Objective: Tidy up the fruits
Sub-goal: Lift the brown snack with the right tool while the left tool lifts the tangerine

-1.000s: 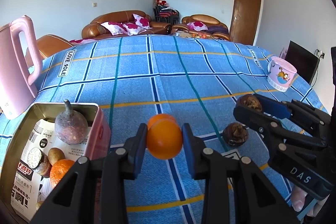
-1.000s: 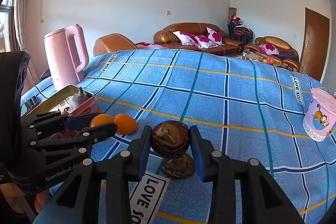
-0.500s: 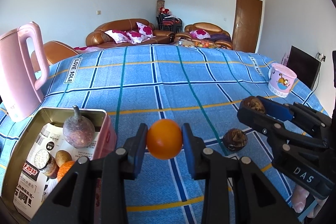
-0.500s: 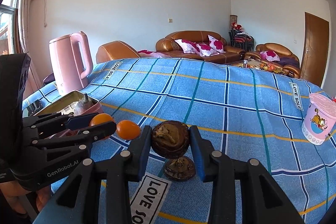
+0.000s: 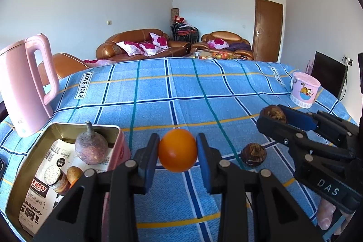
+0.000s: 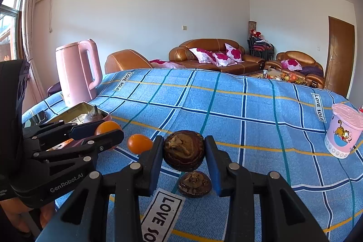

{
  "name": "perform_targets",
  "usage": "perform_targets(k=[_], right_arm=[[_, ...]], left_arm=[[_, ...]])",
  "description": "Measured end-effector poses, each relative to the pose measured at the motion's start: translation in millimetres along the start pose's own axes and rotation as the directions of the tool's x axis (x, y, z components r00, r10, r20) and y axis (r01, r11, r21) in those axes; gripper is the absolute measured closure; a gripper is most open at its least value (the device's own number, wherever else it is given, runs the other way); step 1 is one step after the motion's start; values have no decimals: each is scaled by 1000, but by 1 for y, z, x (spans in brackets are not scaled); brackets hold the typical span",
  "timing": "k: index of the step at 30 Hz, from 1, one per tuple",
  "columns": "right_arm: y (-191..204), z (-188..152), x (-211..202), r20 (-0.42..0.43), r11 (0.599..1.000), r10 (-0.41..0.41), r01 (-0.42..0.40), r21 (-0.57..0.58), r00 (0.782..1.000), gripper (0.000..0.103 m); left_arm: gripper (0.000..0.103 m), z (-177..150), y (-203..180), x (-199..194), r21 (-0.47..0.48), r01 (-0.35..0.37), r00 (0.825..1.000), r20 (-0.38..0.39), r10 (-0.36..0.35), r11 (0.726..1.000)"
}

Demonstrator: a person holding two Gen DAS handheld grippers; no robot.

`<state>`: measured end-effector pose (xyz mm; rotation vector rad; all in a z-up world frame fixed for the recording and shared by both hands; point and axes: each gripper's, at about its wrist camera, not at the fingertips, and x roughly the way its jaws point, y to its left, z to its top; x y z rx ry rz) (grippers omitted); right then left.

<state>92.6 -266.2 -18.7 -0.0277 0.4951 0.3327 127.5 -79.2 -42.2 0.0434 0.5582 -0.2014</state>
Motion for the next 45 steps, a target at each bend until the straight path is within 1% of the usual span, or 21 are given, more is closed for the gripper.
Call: perform_targets(k=[16, 24, 31, 38, 45], right_arm=[[1, -1, -10, 48, 1000, 0, 0, -6, 999, 64], [3, -1, -16, 84, 1000, 1, 0, -15, 996, 65], [3, -1, -19, 99, 1000, 3, -2, -16, 995, 65], [3, -3, -23, 121, 1000, 1, 1, -18, 993, 65], [5, -4, -34, 172, 1000, 0, 4, -27, 985, 65]], left_arm=[[68, -1, 1, -12, -2, -14, 998, 58, 15, 1000], [68, -2, 0, -19, -4, -21, 995, 98, 22, 1000], [68, -2, 1, -23, -8, -30, 992, 123, 31, 1000], [68, -3, 0, -29, -8, -43, 987, 156, 44, 999], [68, -5, -1, -39, -8, -60, 977, 203, 61, 998]])
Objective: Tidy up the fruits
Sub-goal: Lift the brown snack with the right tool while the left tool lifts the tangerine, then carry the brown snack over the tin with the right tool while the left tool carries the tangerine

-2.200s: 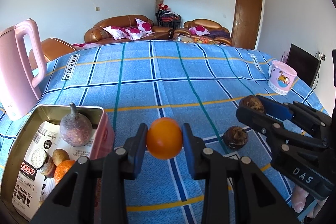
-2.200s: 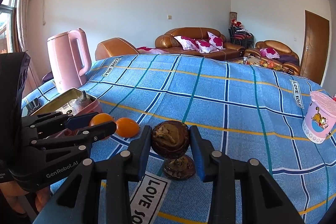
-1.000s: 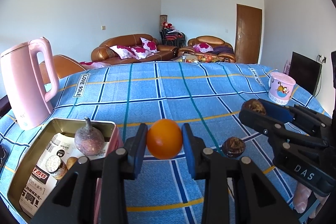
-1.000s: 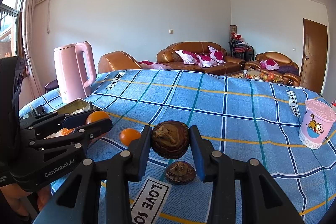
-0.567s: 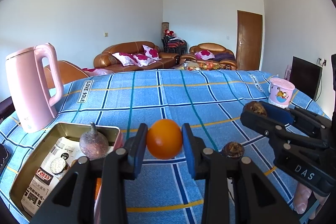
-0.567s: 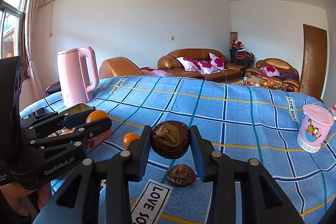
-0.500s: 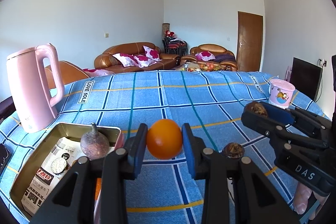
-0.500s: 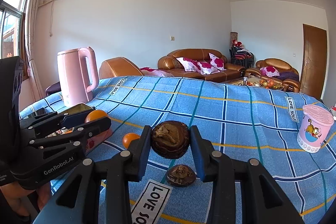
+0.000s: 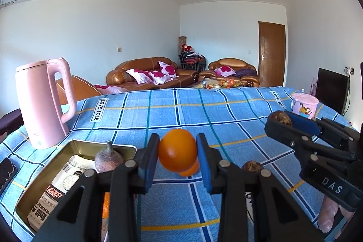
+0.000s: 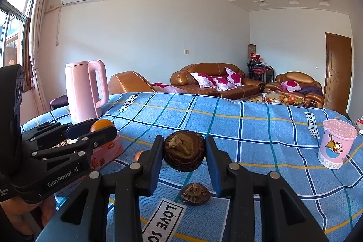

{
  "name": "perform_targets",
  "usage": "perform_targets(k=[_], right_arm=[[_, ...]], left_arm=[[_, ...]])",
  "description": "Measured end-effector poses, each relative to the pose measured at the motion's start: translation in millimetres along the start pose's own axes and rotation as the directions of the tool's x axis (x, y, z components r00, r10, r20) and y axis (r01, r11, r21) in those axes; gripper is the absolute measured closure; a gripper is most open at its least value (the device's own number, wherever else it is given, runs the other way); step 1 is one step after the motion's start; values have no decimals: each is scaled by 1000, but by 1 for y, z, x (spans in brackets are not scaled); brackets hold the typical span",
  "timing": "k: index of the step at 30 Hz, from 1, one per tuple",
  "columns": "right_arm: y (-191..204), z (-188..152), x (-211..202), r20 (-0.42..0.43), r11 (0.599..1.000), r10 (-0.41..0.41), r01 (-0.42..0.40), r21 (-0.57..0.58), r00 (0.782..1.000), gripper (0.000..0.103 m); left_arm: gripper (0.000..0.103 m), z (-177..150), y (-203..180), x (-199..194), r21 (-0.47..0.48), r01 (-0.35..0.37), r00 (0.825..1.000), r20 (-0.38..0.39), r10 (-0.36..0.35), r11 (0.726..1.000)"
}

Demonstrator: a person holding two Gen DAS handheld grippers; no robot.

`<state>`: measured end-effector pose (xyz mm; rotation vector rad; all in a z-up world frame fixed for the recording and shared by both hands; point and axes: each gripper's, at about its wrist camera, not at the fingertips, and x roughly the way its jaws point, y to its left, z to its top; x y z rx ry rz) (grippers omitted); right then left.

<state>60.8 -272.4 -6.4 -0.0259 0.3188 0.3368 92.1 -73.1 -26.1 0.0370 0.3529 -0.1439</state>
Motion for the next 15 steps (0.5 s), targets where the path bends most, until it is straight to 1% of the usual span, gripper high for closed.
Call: perform_targets(k=[11, 15], right_arm=[[1, 1, -7, 29, 1000, -2, 2, 0, 1000, 64], [2, 0, -6, 19, 1000, 12, -12, 1, 1000, 64]], left_arm=[[68, 0, -3, -13, 13, -28, 998, 56, 27, 1000], [68, 1, -2, -13, 12, -28, 998, 57, 28, 1000]])
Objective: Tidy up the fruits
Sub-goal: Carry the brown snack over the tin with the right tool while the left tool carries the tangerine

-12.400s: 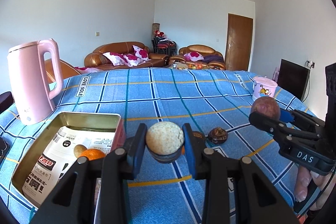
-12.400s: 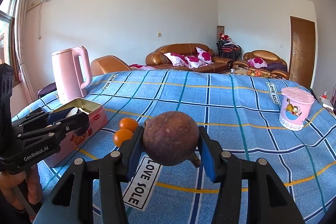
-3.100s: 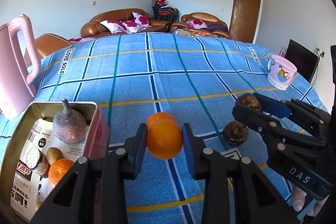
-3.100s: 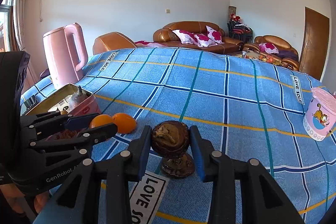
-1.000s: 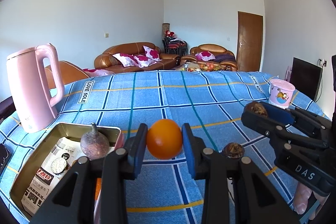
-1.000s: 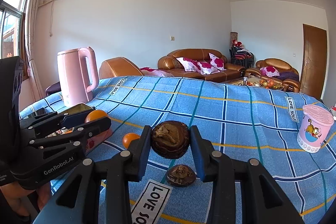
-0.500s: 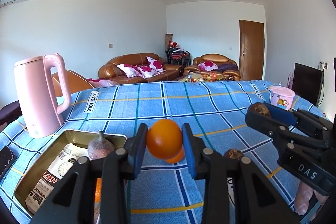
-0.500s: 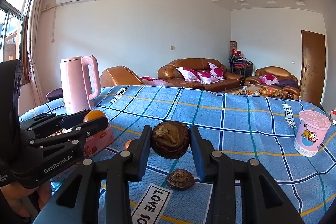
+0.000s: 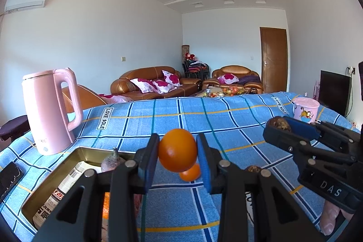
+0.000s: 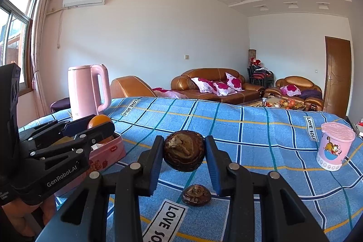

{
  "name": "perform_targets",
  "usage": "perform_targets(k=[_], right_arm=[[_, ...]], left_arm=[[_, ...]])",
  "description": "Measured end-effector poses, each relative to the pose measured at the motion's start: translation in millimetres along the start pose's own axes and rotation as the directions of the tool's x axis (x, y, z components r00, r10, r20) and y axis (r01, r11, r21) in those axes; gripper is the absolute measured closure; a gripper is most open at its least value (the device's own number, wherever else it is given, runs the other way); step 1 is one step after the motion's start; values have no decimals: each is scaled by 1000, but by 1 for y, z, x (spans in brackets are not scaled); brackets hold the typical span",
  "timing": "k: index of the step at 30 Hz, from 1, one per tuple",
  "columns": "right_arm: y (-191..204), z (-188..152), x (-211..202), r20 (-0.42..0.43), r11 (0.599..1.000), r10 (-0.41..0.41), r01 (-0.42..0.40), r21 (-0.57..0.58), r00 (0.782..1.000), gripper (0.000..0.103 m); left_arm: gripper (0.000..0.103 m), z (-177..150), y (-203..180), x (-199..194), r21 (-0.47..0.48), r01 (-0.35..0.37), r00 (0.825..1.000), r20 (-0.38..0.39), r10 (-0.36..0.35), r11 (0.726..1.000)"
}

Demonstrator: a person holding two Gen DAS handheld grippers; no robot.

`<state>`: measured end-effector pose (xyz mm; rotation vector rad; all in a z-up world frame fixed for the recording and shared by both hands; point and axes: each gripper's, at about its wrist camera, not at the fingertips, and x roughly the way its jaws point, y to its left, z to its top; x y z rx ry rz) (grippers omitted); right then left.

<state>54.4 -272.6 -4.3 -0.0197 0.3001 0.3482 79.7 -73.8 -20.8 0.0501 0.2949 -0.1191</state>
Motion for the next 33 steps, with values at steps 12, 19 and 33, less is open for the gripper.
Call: perform_targets(k=[12, 19, 33], right_arm=[[16, 2, 18, -91, 998, 55, -55, -4, 994, 64], [40, 20, 31, -105, 992, 122, -123, -6, 987, 64], [111, 36, 64, -139, 966, 238, -249, -73, 961, 64]], left_arm=[[68, -3, 22, 0, -41, -21, 998, -54, 19, 999], [68, -5, 55, -1, -70, -75, 992, -103, 67, 995], [68, -15, 119, -10, -95, -195, 971, -162, 178, 976]])
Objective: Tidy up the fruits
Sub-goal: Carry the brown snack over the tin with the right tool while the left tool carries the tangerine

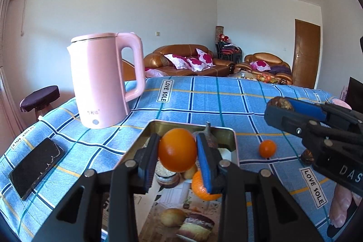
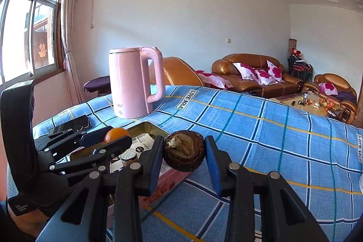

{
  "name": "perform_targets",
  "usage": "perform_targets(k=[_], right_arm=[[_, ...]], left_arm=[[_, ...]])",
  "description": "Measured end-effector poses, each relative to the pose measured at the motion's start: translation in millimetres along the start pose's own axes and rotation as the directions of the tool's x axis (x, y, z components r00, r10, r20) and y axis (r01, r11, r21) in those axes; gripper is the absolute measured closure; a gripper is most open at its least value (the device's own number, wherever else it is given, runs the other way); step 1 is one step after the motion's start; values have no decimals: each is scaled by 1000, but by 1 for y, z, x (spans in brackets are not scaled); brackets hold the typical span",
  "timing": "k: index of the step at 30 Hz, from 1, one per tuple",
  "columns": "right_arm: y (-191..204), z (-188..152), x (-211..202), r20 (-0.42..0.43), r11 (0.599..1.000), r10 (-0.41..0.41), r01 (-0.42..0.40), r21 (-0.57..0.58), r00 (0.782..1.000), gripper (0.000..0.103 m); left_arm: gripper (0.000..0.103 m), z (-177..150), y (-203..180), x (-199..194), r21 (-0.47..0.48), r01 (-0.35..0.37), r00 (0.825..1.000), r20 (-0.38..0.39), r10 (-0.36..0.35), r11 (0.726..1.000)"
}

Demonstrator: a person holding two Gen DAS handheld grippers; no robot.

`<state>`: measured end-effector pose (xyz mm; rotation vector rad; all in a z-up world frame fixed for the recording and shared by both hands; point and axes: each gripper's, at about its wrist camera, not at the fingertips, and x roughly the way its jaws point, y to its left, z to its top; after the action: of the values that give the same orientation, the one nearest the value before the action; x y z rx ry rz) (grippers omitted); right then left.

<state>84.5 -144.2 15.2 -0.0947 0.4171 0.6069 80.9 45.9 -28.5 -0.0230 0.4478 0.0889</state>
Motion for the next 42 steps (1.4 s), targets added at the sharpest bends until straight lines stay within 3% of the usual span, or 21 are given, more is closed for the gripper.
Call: perform_targets(k=[21, 42], right_arm=[[39, 10, 37, -36, 996, 81, -82, -28, 996, 64], [51, 0, 69, -124, 993, 109, -113, -21, 986, 64]], left_arm=[[68, -10, 28, 0, -12, -57, 998, -42, 56, 998], [67, -15, 35, 8, -5, -30, 992, -125, 29, 1000]])
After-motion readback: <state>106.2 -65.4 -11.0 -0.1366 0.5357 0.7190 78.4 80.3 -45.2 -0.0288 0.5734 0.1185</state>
